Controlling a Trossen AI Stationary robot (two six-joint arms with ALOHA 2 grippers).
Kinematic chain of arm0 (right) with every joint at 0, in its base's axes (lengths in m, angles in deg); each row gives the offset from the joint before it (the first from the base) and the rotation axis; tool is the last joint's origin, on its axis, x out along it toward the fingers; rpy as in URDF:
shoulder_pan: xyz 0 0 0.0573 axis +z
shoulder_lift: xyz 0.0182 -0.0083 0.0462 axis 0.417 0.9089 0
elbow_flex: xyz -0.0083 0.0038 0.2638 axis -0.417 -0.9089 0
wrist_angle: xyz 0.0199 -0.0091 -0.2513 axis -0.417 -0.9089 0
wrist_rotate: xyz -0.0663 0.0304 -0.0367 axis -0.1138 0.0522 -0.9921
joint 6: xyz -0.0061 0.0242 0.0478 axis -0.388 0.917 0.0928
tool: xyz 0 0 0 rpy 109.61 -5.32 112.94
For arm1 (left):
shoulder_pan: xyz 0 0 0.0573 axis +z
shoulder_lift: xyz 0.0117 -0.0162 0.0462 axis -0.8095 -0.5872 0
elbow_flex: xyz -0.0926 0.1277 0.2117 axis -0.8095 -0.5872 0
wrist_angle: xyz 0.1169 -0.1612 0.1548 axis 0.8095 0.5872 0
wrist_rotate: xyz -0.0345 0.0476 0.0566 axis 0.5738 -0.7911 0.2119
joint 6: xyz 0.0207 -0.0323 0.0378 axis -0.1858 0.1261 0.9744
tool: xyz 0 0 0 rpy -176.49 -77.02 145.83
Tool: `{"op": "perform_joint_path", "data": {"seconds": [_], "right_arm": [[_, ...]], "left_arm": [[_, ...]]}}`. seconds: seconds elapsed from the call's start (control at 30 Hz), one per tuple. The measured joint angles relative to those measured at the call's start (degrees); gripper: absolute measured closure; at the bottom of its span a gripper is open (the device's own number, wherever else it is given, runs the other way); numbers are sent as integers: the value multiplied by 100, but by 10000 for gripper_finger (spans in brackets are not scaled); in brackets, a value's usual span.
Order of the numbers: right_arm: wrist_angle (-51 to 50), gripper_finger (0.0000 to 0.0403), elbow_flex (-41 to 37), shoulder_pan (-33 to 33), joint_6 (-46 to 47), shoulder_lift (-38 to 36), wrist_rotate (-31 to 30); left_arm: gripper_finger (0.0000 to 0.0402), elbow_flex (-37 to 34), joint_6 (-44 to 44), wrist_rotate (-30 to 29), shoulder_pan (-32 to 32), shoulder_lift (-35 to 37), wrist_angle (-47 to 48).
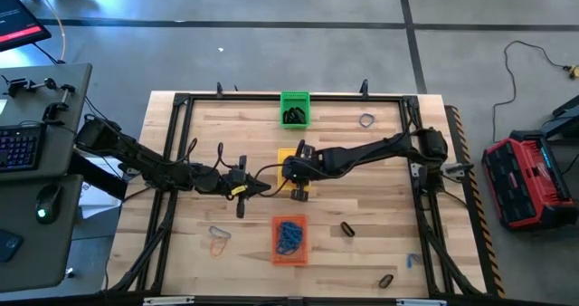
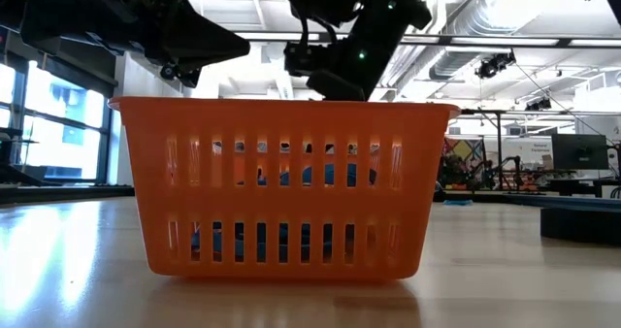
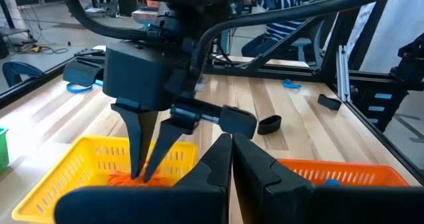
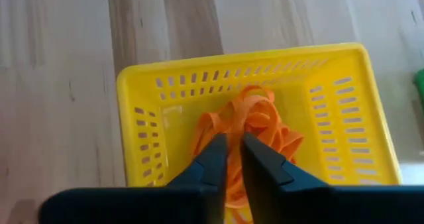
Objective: Sort rubber bands into baskets
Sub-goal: Put the orange rubber band into the yellow bin, then put the black rubber band into the green bin
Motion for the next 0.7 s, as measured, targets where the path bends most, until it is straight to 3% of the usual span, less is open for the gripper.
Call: {"op": "perform_joint_path", "data": {"seconds": [0.2, 0.3, 0.5, 0.7], "right_arm": [[-143, 298, 5, 54, 330, 0, 217], [-464, 283, 9, 199, 486, -66, 61], [-1327, 340, 9, 818, 1290, -592, -452], [-2045, 382, 13, 1779, 2690, -960, -69]], "left_arm": [[399, 0, -9, 151, 1, 2, 2], [399, 0, -7, 271, 1, 0, 8], [399, -2, 4, 306, 1, 2, 161], [399, -2, -8, 306, 1, 2, 553]]}}
